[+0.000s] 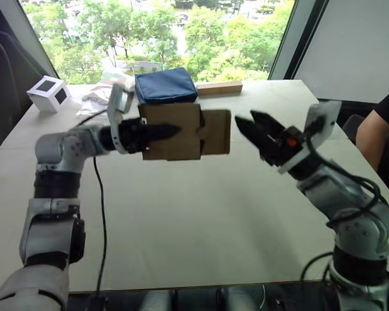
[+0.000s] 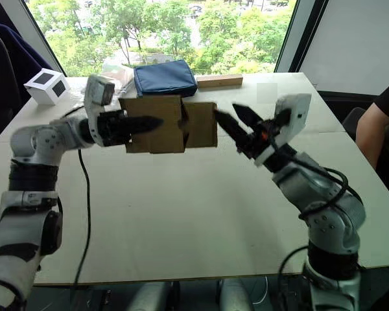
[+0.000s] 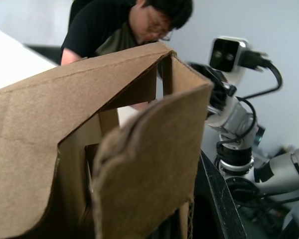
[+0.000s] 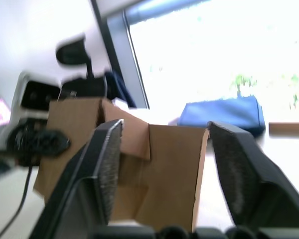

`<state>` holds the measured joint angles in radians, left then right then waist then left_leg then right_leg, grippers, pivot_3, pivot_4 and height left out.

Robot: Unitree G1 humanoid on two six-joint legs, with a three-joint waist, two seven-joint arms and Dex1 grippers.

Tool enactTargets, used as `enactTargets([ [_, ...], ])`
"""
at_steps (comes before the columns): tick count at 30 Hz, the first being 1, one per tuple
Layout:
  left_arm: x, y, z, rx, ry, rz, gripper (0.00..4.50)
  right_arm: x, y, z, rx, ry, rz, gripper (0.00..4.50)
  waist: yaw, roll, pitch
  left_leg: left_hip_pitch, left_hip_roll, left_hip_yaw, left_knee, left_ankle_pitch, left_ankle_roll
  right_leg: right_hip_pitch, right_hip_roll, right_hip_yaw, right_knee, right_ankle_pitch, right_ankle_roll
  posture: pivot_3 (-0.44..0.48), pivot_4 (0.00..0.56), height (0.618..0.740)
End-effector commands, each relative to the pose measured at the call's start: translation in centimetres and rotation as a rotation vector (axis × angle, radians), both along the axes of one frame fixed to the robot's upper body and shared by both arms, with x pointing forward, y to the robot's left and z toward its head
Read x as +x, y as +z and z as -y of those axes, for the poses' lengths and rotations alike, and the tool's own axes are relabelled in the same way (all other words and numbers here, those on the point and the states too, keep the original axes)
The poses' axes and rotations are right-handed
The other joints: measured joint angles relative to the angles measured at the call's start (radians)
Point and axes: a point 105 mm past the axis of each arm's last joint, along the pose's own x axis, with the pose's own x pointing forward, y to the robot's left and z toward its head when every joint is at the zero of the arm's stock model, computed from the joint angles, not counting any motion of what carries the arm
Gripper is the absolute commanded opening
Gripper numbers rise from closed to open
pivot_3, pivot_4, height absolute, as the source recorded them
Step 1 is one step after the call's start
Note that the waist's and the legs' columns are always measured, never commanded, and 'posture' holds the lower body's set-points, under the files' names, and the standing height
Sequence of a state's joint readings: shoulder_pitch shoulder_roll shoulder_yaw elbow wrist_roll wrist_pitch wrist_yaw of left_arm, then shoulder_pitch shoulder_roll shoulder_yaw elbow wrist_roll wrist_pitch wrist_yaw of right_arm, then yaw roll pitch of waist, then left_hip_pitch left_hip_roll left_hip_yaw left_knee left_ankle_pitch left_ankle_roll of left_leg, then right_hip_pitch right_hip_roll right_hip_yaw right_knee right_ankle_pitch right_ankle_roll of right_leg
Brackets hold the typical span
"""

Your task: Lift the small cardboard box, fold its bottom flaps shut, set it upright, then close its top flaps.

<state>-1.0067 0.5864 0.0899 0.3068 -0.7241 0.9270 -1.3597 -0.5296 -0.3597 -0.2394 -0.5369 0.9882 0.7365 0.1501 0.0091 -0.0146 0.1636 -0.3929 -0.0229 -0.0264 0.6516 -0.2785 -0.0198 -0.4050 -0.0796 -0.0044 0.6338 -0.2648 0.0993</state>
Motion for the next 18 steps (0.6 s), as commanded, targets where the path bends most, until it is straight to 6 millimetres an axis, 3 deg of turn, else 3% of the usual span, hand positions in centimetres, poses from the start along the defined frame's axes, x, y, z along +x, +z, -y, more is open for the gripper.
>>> enactTargets([
  [1,-0.3,2.0,0.1,0.018,-0.031,0.113,0.0,0.2,2.4,-0.3,0.075,0.02,0.07,1.22,-0.003,0.0,0.0,0.0,0.0,0.0,0.0,0.0,0.0,0.0,0.0,0.0,0.0,0.0,0.0,0.0,0.15,0.737],
  [3,-0.4,2.8,0.2,0.019,-0.045,0.146,0.0,0.3,3.3,-0.6,0.095,0.033,0.094,0.41,-0.005,0.0,0.0,-0.001,-0.001,0.001,0.0,-0.002,0.003,0.0,0.0,0.0,0.0,0.0,0.0,0.0,0.15,0.737],
  [5,-0.4,3.3,0.2,0.018,-0.056,0.166,0.0,0.3,3.8,-0.8,0.104,0.042,0.105,0.05,-0.008,0.0,0.0,-0.001,-0.001,0.0,0.001,-0.003,0.007,-0.001,0.0,0.0,0.001,0.0,0.0,0.0,0.15,0.737],
  [18,-1.2,4.5,0.5,-0.01,-0.112,0.203,0.0,-1.0,1.8,-4.8,-0.049,0.157,0.118,0.05,-0.027,0.0,0.001,-0.001,0.0,0.0,0.001,-0.004,0.008,-0.003,0.002,0.001,0.003,0.0,0.0,0.0,0.15,0.737],
])
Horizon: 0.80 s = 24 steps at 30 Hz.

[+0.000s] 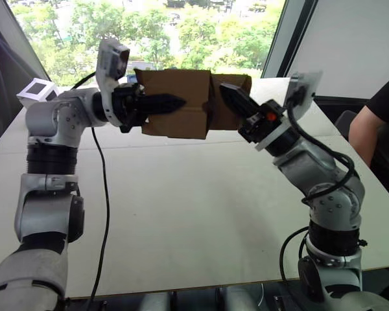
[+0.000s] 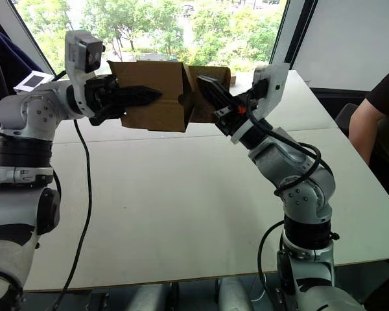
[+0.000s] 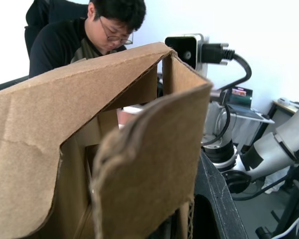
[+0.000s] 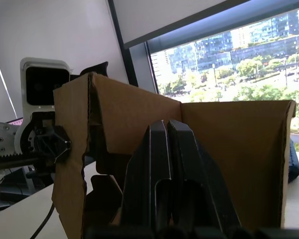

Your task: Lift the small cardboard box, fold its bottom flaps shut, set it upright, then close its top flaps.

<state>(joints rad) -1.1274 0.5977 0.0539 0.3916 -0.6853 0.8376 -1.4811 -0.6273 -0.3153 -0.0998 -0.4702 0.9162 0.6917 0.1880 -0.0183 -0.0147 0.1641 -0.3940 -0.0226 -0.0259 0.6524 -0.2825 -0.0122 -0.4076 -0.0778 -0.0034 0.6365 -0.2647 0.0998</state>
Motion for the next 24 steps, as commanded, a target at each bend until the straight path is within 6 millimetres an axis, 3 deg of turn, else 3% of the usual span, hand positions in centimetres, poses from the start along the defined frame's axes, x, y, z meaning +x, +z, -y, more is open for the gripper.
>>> enactTargets([
  [1,-0.8,1.6,0.1,-0.016,-0.028,0.07,0.0,-1.7,1.1,-1.2,-0.009,0.068,0.08,0.05,0.0,0.0,0.0,0.0,0.0,0.0,0.0,0.0,0.0,0.0,0.0,0.0,0.0,0.0,0.0,0.0,0.15,0.737],
  [11,-0.7,1.2,0.1,-0.022,-0.026,0.056,0.0,-1.9,0.8,-2.0,-0.055,0.097,0.104,0.05,0.002,0.0,0.0,0.0,0.0,0.0,0.0,0.0,0.0,0.0,0.0,0.0,0.0,0.0,0.0,0.0,0.15,0.737],
  [20,-0.2,1.5,-0.7,-0.038,0.011,0.064,0.0,-3.7,2.2,1.6,-0.017,0.069,0.109,0.05,0.005,0.0,0.0,0.0,0.0,0.0,0.001,0.0,0.0,0.0,-0.001,0.0,0.0,0.0,0.0,0.0,0.15,0.737],
  [24,0.0,1.5,-0.9,-0.039,0.018,0.066,0.0,-3.2,0.4,2.0,-0.079,0.037,0.045,0.05,0.005,0.0,0.0,0.0,0.0,0.0,0.001,0.0,0.0,0.0,0.0,0.0,0.0,0.0,0.0,0.0,0.15,0.737],
])
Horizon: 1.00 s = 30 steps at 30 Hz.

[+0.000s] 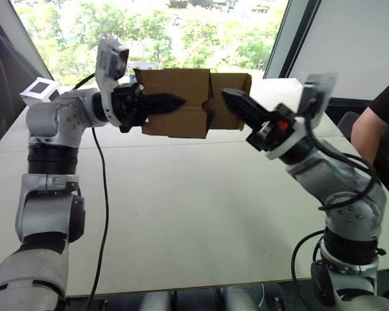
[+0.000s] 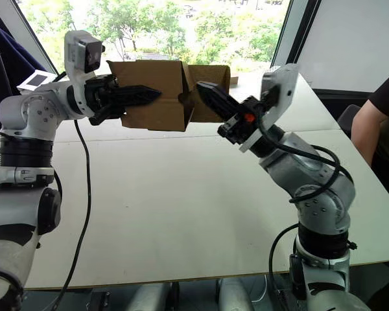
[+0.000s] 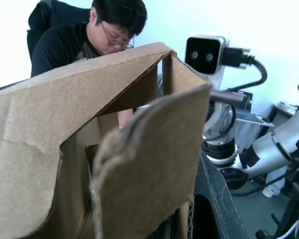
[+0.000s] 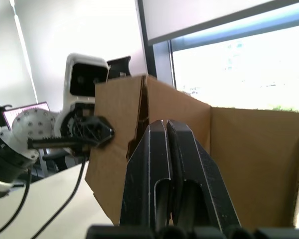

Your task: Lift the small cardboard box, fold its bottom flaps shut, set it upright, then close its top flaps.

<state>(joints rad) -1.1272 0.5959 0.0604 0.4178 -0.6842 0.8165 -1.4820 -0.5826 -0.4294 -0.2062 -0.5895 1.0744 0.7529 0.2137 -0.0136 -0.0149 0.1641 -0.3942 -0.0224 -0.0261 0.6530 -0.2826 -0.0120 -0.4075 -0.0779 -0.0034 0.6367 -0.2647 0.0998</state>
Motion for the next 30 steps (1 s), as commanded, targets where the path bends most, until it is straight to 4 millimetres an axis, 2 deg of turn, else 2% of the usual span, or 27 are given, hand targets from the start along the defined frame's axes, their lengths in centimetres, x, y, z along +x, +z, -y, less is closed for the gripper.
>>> enactTargets([
  [1,-0.3,1.5,-0.6,-0.022,0.005,0.067,0.0,-0.1,-1.4,0.1,-0.064,-0.022,-0.031,0.05,0.0,0.0,0.0,0.0,0.0,0.0,0.0,0.0,0.0,0.0,0.0,0.0,0.0,0.0,0.0,0.0,0.15,0.737],
  [10,-0.7,2.1,0.0,-0.032,-0.025,0.081,0.0,0.8,-3.5,-1.1,-0.142,-0.021,-0.066,0.05,-0.001,0.0,0.0,0.0,0.0,0.0,0.0,0.0,0.0,0.0,0.0,0.0,0.0,0.0,0.0,0.0,0.15,0.737],
  [24,-0.9,1.4,0.3,-0.018,-0.04,0.062,0.0,0.8,-3.4,-3.2,-0.125,0.087,-0.029,0.05,-0.001,0.0,0.0,0.0,0.0,0.0,0.0,0.0,0.0,0.0,0.0,0.0,0.0,0.0,0.0,0.0,0.15,0.737],
  [29,-0.9,1.3,0.3,-0.02,-0.036,0.055,0.0,0.8,-3.5,-3.0,-0.138,0.088,-0.021,0.05,0.0,0.0,0.0,0.0,0.0,0.0,0.0,0.0,0.0,0.0,0.0,0.0,0.0,0.0,0.0,0.0,0.15,0.737],
  [30,-0.8,1.2,0.2,-0.021,-0.031,0.055,0.0,0.7,-3.4,-2.4,-0.146,0.084,-0.015,0.05,0.0,0.0,0.0,0.0,0.0,0.0,0.0,0.0,0.0,0.0,0.0,0.0,0.0,0.0,0.0,0.0,0.15,0.737],
])
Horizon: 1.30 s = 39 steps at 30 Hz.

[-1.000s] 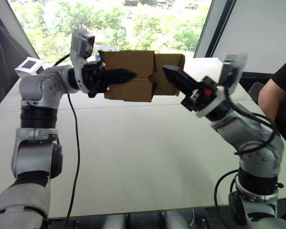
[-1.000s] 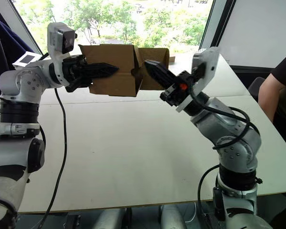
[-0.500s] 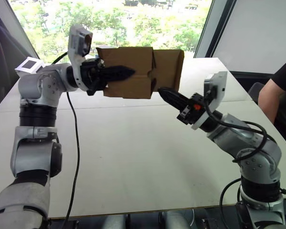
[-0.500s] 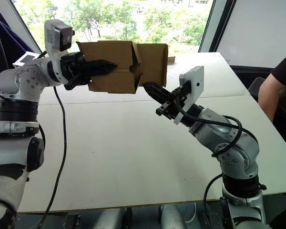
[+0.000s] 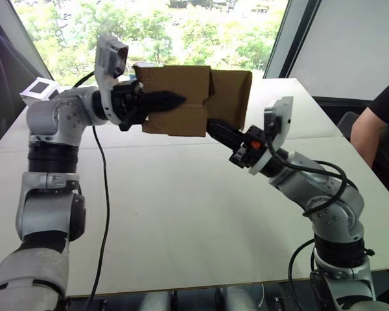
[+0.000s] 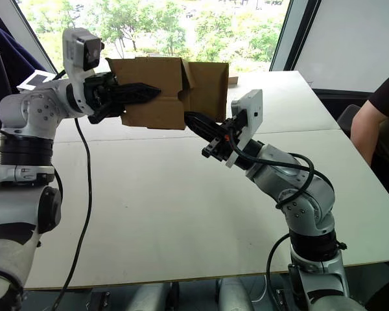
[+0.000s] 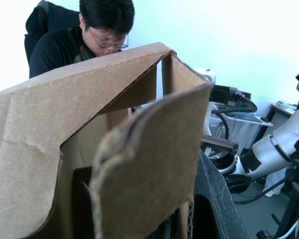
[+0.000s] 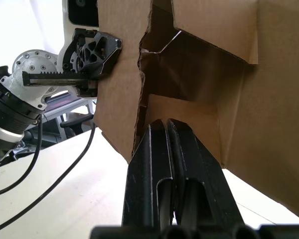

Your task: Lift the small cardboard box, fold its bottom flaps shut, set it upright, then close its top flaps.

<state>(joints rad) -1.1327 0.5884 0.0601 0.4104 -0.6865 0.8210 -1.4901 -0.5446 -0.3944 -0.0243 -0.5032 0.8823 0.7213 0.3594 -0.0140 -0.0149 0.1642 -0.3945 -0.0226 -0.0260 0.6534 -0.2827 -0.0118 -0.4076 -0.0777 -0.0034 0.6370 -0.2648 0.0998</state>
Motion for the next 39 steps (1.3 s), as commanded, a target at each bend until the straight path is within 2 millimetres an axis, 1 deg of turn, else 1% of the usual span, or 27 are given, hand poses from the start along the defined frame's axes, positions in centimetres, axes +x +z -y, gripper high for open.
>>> enactTargets([
  [1,-0.5,1.1,-0.1,-0.021,-0.006,0.048,0.0,-0.9,1.4,1.5,-0.006,0.011,0.069,0.05,0.001,0.0,0.0,0.0,0.0,0.0,0.0,0.0,0.0,0.0,0.0,0.0,0.0,0.0,0.0,0.0,0.15,0.737],
  [3,-0.5,1.1,-0.3,-0.023,-0.001,0.049,0.0,-1.6,1.9,2.6,-0.008,0.031,0.076,0.05,0.004,0.0,0.0,0.0,0.0,0.0,0.0,0.0,0.0,0.0,0.0,0.0,0.0,0.0,0.0,0.0,0.15,0.737],
  [6,-0.4,1.3,-0.4,-0.032,0.006,0.051,0.0,-1.8,3.9,5.7,0.075,0.028,0.058,0.05,0.002,0.0,0.0,0.0,-0.001,0.0,0.001,0.0,0.001,0.0,-0.001,0.0,0.0,0.0,0.0,0.0,0.15,0.737],
  [8,-0.4,1.4,-0.5,-0.042,0.008,0.053,0.0,-0.7,4.6,8.1,0.126,-0.052,0.047,0.05,0.002,0.0,0.0,0.0,0.0,0.0,0.001,0.0,0.001,0.0,-0.001,0.0,0.0,0.0,0.0,0.0,0.15,0.737],
  [9,-0.4,1.4,-0.4,-0.046,0.007,0.053,0.0,0.5,4.5,9.5,0.147,-0.127,0.035,0.05,0.002,0.0,0.0,0.0,0.0,0.0,0.001,0.0,0.001,0.001,-0.001,0.0,0.0,0.0,0.0,0.0,0.15,0.737],
  [10,-0.4,1.5,-0.3,-0.049,0.007,0.053,0.0,1.2,4.4,10.3,0.159,-0.175,0.025,0.05,0.002,0.0,0.0,0.0,0.0,0.0,0.001,0.0,0.001,0.001,-0.001,0.0,0.0,0.0,0.0,0.0,0.15,0.737],
  [12,-0.3,1.4,-0.2,-0.049,0.005,0.052,0.0,2.3,3.9,11.2,0.176,-0.227,0.007,0.05,0.0,0.0,0.0,0.0,0.0,0.0,0.001,0.0,0.001,0.001,0.0,0.0,0.0,0.0,0.0,0.0,0.15,0.737],
  [14,-0.3,1.3,-0.1,-0.052,0.004,0.052,0.0,3.7,3.2,11.6,0.208,-0.273,-0.019,0.05,-0.002,0.0,0.0,0.0,0.0,0.001,0.0,0.0,0.001,0.0,0.0,0.0,0.0,0.0,0.0,0.0,0.15,0.737],
  [16,-0.3,1.4,0.0,-0.057,0.004,0.052,0.0,4.6,3.1,11.1,0.248,-0.278,-0.032,0.05,-0.003,0.0,0.0,0.0,0.0,0.001,0.0,0.0,0.001,0.0,0.0,0.0,0.0,0.0,0.0,0.0,0.15,0.737],
  [19,-0.2,1.4,0.1,-0.065,0.008,0.05,0.0,5.0,3.5,9.7,0.346,-0.228,-0.052,0.05,-0.004,0.0,0.0,0.0,0.001,0.001,0.0,0.0,0.001,-0.001,0.0,0.001,0.001,0.0,0.0,0.0,0.15,0.737],
  [21,-0.2,1.4,0.2,-0.069,0.01,0.05,0.0,4.9,3.5,9.1,0.4,-0.188,-0.067,0.42,-0.003,0.0,0.0,0.0,0.001,0.001,0.0,0.0,0.0,-0.001,0.0,0.001,0.001,0.0,0.0,0.0,0.15,0.737],
  [23,-0.1,1.4,0.2,-0.072,0.011,0.05,0.0,4.6,3.6,8.7,0.456,-0.148,-0.082,1.21,-0.001,0.0,0.0,0.0,0.001,0.001,0.0,0.0,0.0,-0.001,0.0,0.001,0.004,0.0,0.0,0.0,0.15,0.737],
  [25,-0.1,1.4,0.2,-0.073,0.013,0.05,0.0,4.5,3.4,8.7,0.516,-0.139,-0.106,2.01,0.002,0.0,0.0,0.0,0.0,0.001,0.001,0.0,0.0,-0.001,-0.001,0.001,0.006,0.0,0.0,0.0,0.15,0.737],
  [28,-0.1,1.4,0.1,-0.075,0.017,0.05,0.0,4.5,2.7,8.8,0.581,-0.13,-0.151,3.07,0.002,0.0,0.0,0.0,-0.001,0.001,0.003,0.0,0.001,-0.001,-0.002,0.001,0.008,0.0,0.0,0.0,0.15,0.737],
  [30,-0.1,1.4,0.1,-0.077,0.019,0.049,0.0,4.3,2.4,8.5,0.616,-0.105,-0.174,3.07,0.001,0.0,0.0,0.0,-0.001,0.001,0.003,0.0,0.001,-0.001,-0.002,0.001,0.008,0.0,0.0,0.0,0.15,0.737],
  [34,0.0,1.4,0.0,-0.074,0.026,0.047,0.0,3.2,2.3,6.8,0.642,-0.018,-0.199,3.07,-0.003,0.0,0.001,0.0,0.0,0.001,0.003,0.0,0.001,-0.002,-0.001,0.001,0.008,0.0,0.0,0.0,0.15,0.737],
  [39,0.1,1.3,0.0,-0.073,0.026,0.046,0.0,2.4,2.1,5.3,0.678,0.067,-0.239,3.07,-0.004,0.0,0.001,0.0,0.0,0.001,0.003,0.0,0.001,-0.002,-0.001,0.001,0.009,0.0,0.0,0.0,0.15,0.737],
])
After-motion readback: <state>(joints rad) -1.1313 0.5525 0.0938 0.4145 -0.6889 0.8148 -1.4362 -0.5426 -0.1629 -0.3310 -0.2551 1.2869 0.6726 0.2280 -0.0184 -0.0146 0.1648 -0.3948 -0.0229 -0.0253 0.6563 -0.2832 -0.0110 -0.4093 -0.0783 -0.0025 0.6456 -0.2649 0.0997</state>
